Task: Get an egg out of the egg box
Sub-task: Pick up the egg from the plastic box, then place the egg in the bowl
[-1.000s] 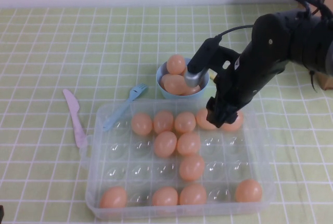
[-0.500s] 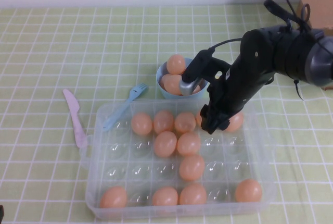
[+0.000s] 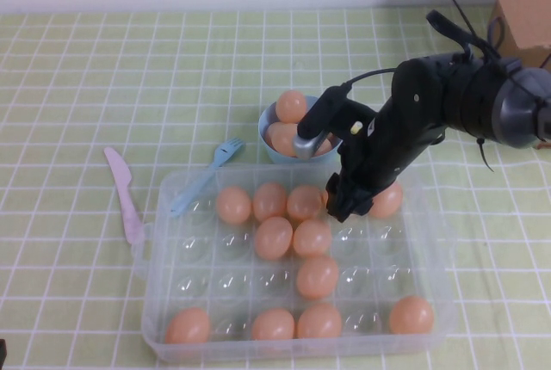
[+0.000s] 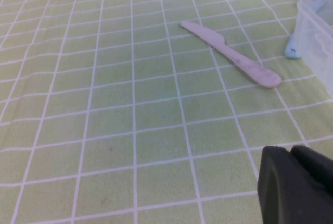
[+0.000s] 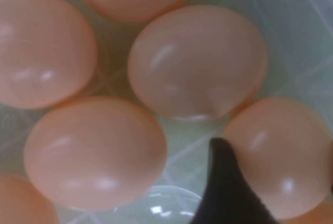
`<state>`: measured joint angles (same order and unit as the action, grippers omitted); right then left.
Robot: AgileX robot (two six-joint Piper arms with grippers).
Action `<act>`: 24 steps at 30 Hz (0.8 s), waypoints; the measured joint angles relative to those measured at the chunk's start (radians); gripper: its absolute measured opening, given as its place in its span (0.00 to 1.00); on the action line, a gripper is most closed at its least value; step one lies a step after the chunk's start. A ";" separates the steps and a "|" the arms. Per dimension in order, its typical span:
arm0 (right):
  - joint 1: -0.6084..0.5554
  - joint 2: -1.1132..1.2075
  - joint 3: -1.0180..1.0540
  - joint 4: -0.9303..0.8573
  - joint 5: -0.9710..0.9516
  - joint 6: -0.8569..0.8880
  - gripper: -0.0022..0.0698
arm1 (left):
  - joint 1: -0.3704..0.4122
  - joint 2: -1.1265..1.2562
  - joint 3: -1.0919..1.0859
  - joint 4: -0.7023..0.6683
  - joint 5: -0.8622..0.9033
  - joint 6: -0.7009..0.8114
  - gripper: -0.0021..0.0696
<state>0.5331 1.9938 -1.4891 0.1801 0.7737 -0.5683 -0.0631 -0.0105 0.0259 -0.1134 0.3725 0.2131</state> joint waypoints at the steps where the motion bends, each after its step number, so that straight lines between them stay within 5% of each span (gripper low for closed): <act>1: 0.000 0.002 0.000 0.000 0.000 0.000 0.53 | 0.000 0.000 0.000 0.000 0.000 0.000 0.02; 17: 0.000 -0.066 -0.203 -0.009 0.291 0.046 0.50 | 0.000 0.000 0.000 0.000 0.000 0.000 0.02; 24: 0.000 -0.085 -0.279 -0.039 0.234 0.048 0.50 | 0.000 0.000 0.000 0.000 0.000 0.000 0.02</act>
<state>0.5331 1.9085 -1.7682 0.1410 1.0074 -0.5203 -0.0631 -0.0105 0.0259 -0.1134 0.3725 0.2131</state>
